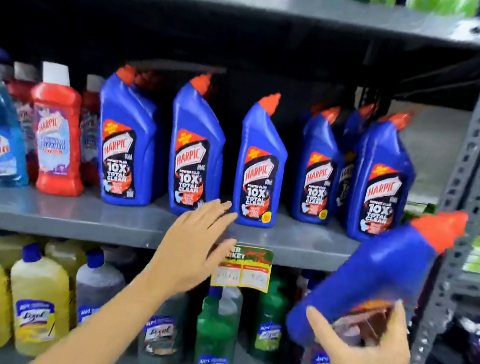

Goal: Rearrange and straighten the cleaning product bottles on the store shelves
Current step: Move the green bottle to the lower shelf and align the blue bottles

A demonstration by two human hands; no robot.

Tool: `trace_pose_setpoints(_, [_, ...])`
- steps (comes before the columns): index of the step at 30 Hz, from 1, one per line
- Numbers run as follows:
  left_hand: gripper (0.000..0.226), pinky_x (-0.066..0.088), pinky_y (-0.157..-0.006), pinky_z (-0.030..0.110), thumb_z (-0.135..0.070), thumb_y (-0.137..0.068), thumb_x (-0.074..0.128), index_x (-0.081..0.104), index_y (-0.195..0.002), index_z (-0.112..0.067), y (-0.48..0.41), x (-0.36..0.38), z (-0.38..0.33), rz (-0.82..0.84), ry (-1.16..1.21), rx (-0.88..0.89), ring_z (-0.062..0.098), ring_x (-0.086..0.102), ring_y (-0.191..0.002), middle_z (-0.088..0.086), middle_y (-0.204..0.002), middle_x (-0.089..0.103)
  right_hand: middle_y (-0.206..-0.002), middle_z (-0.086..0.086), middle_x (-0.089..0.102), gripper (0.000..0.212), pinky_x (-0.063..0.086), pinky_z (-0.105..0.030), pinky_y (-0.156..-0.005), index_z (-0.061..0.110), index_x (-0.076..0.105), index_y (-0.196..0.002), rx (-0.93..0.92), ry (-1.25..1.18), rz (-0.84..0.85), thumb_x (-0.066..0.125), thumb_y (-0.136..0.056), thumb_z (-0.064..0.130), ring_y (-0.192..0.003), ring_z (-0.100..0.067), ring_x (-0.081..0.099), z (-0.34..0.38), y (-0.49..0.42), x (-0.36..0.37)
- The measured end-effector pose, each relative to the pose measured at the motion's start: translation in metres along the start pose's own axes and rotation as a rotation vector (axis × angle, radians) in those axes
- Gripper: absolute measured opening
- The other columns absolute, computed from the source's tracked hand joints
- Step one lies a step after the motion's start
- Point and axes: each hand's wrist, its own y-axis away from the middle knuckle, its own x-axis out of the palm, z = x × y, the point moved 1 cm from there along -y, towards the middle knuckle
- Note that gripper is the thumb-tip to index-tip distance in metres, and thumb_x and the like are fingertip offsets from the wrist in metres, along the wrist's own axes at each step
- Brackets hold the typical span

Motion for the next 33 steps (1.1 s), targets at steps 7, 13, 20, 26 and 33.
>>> trace_pose_setpoints(7, [0.096,0.038,-0.108,0.041,-0.076,-0.086,-0.001,0.053,-0.137,-0.015,-0.001,0.015,0.011,0.193,-0.064,-0.106,0.023,0.048,-0.131,0.006,-0.141,0.054,-0.101,0.008,0.070,0.075,0.053,-0.030,-0.087,0.026,0.059,-0.108,-0.137,0.142,0.016,0.090,-0.045,0.052,-0.094,-0.011,0.066,0.031,-0.077,0.036])
trace_pose_setpoints(13, [0.095,0.031,-0.112,0.038,-0.078,-0.084,-0.001,0.049,-0.141,-0.020,0.002,0.018,0.011,0.207,-0.047,-0.137,0.018,0.042,-0.136,0.002,-0.147,0.047,-0.115,0.003,0.066,0.090,0.051,-0.040,-0.090,0.021,0.056,-0.119,-0.007,0.452,0.090,0.082,-0.048,0.069,-0.108,-0.020,0.061,0.017,-0.111,0.069])
trace_pose_setpoints(20, [0.091,0.031,-0.112,0.038,-0.077,-0.086,0.000,0.048,-0.141,-0.022,0.002,0.020,0.010,0.198,-0.056,-0.143,0.019,0.041,-0.136,0.002,-0.147,0.047,-0.129,-0.004,0.055,0.107,0.052,-0.051,-0.091,0.018,0.042,-0.136,0.053,0.606,0.177,0.076,-0.052,0.075,-0.116,-0.031,0.058,0.016,-0.114,0.075])
trace_pose_setpoints(26, [0.087,0.028,-0.113,0.036,-0.076,-0.087,0.002,0.045,-0.143,-0.025,0.003,0.023,0.012,0.190,-0.082,-0.148,0.016,0.038,-0.138,-0.001,-0.149,0.045,-0.154,-0.015,0.031,0.139,0.045,-0.048,-0.098,0.009,-0.003,-0.156,0.057,0.715,0.299,0.085,-0.060,0.058,-0.134,-0.034,0.044,0.013,-0.107,0.072])
trace_pose_setpoints(33, [0.090,0.025,-0.113,0.035,-0.077,-0.085,-0.001,0.043,-0.144,-0.026,0.003,0.024,0.013,0.187,-0.085,-0.150,0.015,0.036,-0.139,-0.003,-0.150,0.043,-0.146,-0.016,0.040,0.125,0.048,-0.051,-0.094,0.008,0.011,-0.153,0.067,0.773,0.285,0.085,-0.063,0.054,-0.122,-0.039,0.054,-0.005,-0.119,0.084])
